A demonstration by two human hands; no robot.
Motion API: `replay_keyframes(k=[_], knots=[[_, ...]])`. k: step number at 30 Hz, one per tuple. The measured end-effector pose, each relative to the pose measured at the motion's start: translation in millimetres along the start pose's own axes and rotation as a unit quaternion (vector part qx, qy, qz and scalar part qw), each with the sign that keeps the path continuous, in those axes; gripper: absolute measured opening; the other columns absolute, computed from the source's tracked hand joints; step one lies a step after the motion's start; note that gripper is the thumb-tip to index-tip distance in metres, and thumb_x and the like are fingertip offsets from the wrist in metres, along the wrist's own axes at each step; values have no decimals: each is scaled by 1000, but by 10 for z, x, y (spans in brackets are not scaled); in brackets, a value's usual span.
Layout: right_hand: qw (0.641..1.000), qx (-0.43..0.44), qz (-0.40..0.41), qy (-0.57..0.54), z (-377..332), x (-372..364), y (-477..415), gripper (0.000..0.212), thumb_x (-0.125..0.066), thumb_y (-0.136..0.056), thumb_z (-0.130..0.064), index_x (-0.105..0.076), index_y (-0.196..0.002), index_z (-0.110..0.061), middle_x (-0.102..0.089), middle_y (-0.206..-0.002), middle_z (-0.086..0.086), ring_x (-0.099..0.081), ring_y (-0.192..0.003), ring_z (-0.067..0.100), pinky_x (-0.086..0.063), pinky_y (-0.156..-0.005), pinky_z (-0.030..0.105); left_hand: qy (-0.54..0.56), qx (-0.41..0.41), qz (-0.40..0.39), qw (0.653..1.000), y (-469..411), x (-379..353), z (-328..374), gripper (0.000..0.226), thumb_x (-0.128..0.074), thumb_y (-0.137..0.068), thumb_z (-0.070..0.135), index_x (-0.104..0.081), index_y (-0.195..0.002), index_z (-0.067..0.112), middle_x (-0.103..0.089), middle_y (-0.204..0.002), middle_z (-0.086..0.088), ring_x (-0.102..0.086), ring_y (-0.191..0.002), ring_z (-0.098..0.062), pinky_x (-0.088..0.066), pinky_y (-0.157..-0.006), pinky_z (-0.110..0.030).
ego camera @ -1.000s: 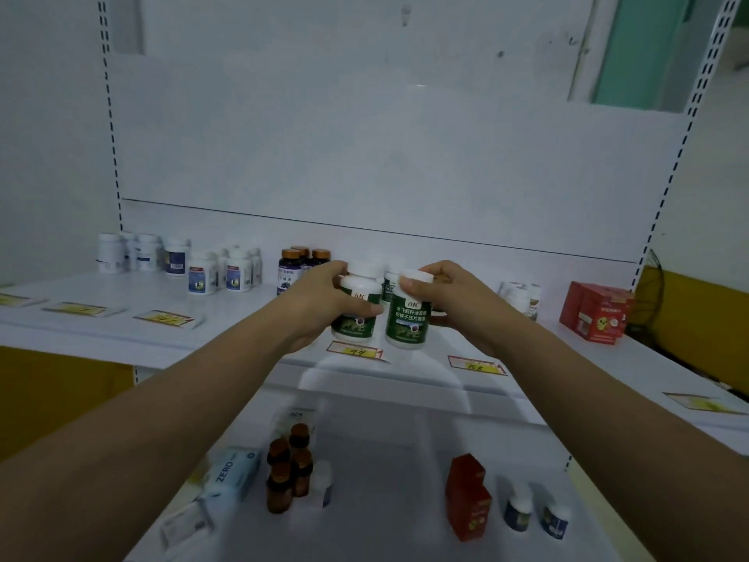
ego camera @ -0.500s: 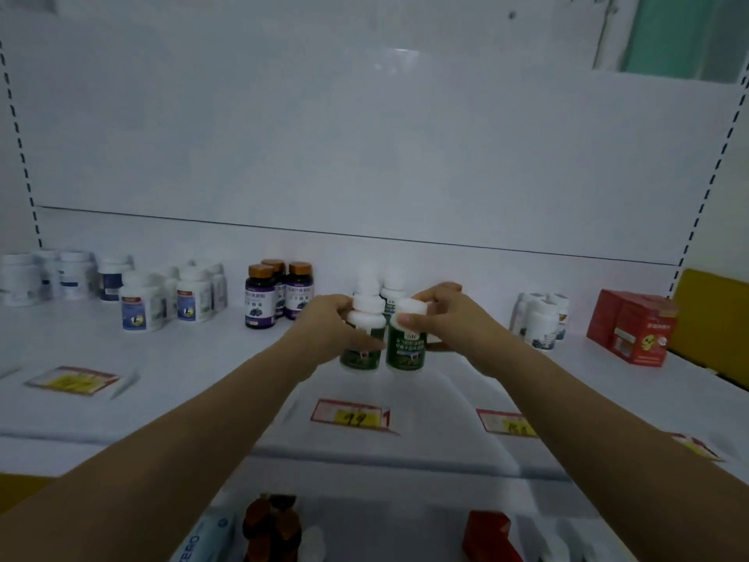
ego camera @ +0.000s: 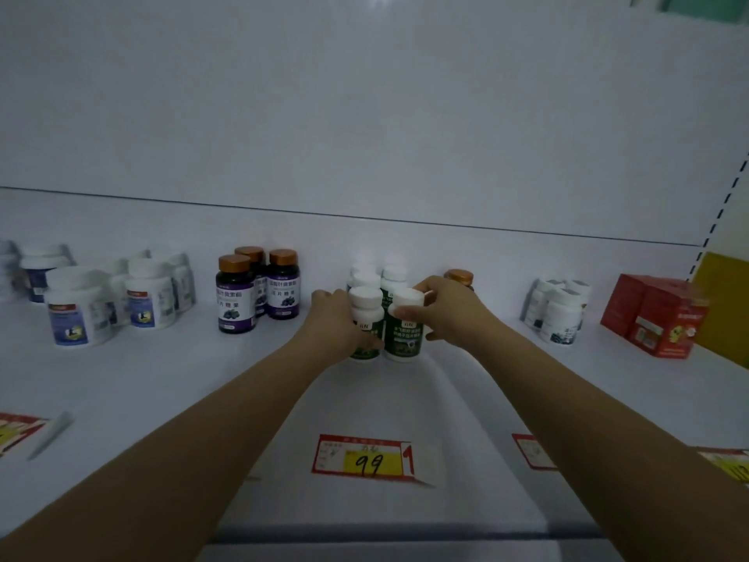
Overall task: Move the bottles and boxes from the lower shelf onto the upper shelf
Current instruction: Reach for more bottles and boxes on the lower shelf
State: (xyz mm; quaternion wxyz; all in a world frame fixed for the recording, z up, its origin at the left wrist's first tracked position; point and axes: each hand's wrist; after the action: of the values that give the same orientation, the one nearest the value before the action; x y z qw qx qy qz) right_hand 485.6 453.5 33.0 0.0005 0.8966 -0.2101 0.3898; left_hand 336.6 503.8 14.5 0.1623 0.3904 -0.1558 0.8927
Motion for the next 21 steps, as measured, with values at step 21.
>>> replay_keyframes(k=[21], knots=[[995, 21, 58, 83, -98, -188, -350, 49, -68, -84, -29, -44, -117, -2, -57, -105, 13, -50, -85, 19, -43, -64, 26, 9, -9, -58, 998, -232, 17, 7, 56, -80, -72, 21, -58, -121, 7, -63, -122, -12, -60, -111, -26, -49, -95, -33]])
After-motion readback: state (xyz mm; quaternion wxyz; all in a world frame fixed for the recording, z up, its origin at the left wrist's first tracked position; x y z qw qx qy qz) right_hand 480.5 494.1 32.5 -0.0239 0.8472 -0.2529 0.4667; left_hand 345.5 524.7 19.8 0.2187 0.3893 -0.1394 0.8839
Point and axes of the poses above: each hand's wrist, its own y-axis away from the middle knuckle, its own x-axis out of the back of the hand, z = x × y
